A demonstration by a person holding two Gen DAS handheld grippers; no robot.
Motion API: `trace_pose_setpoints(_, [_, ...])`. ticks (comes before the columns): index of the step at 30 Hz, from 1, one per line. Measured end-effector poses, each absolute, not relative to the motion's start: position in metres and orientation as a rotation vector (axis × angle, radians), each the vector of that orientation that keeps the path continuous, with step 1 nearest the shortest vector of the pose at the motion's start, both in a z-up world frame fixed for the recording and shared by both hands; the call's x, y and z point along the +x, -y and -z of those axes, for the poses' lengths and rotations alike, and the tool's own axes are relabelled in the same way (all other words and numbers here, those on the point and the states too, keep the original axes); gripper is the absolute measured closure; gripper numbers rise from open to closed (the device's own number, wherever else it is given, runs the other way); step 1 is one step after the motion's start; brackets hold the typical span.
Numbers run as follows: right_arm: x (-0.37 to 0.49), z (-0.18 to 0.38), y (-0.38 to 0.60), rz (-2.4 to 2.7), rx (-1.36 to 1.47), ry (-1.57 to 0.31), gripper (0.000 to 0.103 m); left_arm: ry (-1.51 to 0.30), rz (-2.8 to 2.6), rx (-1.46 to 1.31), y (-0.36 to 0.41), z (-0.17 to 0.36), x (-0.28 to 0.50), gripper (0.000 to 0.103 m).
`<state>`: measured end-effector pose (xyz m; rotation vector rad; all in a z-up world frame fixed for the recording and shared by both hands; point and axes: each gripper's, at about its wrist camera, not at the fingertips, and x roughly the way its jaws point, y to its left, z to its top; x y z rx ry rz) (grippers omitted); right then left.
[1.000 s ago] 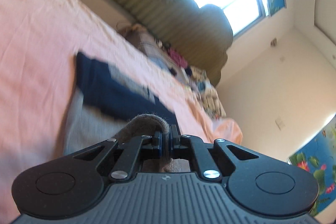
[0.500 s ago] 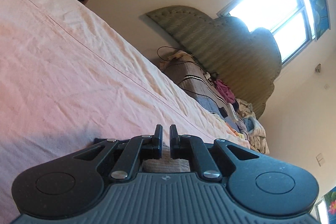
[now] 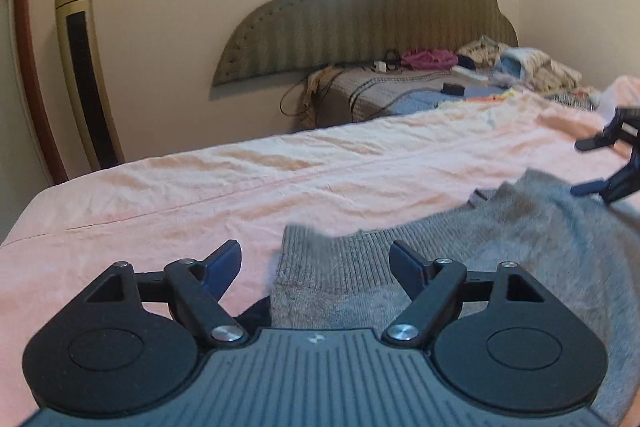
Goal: Fold small clothes
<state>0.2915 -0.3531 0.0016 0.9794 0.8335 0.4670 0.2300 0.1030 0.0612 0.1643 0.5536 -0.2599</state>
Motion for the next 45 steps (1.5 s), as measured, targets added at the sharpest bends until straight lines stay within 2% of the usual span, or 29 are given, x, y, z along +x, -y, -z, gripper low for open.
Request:
trace_pose_setpoints(2, [0.286, -0.01, 0.352, -0.468, 0.942, -0.827, 0.023, -0.621, 0.255, 0.22, -0.094, -0.05, 0.242, 0.022])
trace_pose_setpoints(4, [0.28, -0.018, 0.354, -0.465, 0.906, -0.813, 0.022, -0.646, 0.202, 0.257, -0.09, -0.041, 0.249, 0.022])
trace_pose_setpoints(8, [0.257, -0.03, 0.361, -0.427, 0.817, -0.8, 0.013, -0.653, 0.108, 0.201, -0.1, -0.037, 0.249, 0.022])
trace_pose_setpoints(11, [0.222, -0.028, 0.373, -0.391, 0.803, -0.804, 0.013, -0.603, -0.032, 0.093, -0.117, -0.049, 0.217, 0.022])
trace_pose_setpoints(15, [0.147, -0.026, 0.385, -0.368, 0.816, -0.786, 0.013, -0.513, -0.075, -0.233, -0.153, -0.064, 0.125, 0.022])
trace_pose_setpoints(17, [0.107, -0.021, 0.388, -0.359, 0.853, -0.784, 0.009, -0.505, -0.064, -0.434, -0.171, -0.062, 0.073, 0.021])
trace_pose_setpoints(19, [0.077, -0.012, 0.388, -0.355, 0.91, -0.793, 0.008, -0.534, -0.04, -0.689, -0.185, -0.046, 0.03, 0.017])
trace_pose_setpoints(23, [0.059, -0.006, 0.368, -0.371, 0.89, -0.806, 0.007, -0.621, 0.012, -1.044, -0.18, -0.005, -0.018, 0.017])
trace_pose_setpoints(26, [0.076, -0.002, 0.358, -0.388, 0.925, -0.804, 0.007, -0.594, 0.08, -1.061, -0.165, -0.002, -0.016, 0.017])
trace_pose_setpoints(28, [0.091, 0.001, 0.353, -0.342, 0.944, -0.776, 0.013, -0.591, 0.122, -1.097, -0.163, 0.006, 0.003, 0.017])
trace_pose_setpoints(31, [0.108, 0.002, 0.348, -0.313, 0.977, -0.754, 0.015, -0.592, 0.105, -1.086, -0.156, 0.006, 0.033, 0.017])
trace_pose_setpoints(33, [0.117, 0.002, 0.342, -0.307, 0.955, -0.766, 0.022, -0.611, 0.099, -1.066, -0.15, 0.004, 0.048, 0.018])
trace_pose_setpoints(34, [0.121, 0.005, 0.34, -0.301, 0.943, -0.781, 0.039, -0.62, 0.092, -1.027, -0.145, 0.003, 0.055, 0.021])
trace_pose_setpoints(35, [0.125, 0.011, 0.339, -0.301, 0.947, -0.808, 0.071, -0.634, 0.069, -0.984, -0.14, 0.002, 0.06, 0.026])
trace_pose_setpoints(36, [0.13, 0.02, 0.339, -0.3, 0.958, -0.844, 0.087, -0.656, 0.04, -0.95, -0.136, 0.004, 0.065, 0.053])
trace_pose_setpoints(37, [0.131, 0.027, 0.339, -0.287, 0.957, -0.845, 0.092, -0.692, 0.014, -0.933, -0.135, 0.007, 0.071, 0.091])
trace_pose_setpoints(38, [0.129, 0.03, 0.34, -0.289, 0.956, -0.823, 0.095, -0.726, 0.002, -0.955, -0.138, 0.014, 0.075, 0.097])
trace_pose_setpoints(40, [0.125, 0.025, 0.337, -0.287, 0.944, -0.809, 0.091, -0.713, -0.01, -1.004, -0.143, 0.016, 0.072, 0.097])
trace_pose_setpoints(45, [0.106, 0.006, 0.338, -0.349, 0.931, -0.749, 0.091, -0.651, 0.024, -0.957, -0.144, -0.009, 0.052, 0.098])
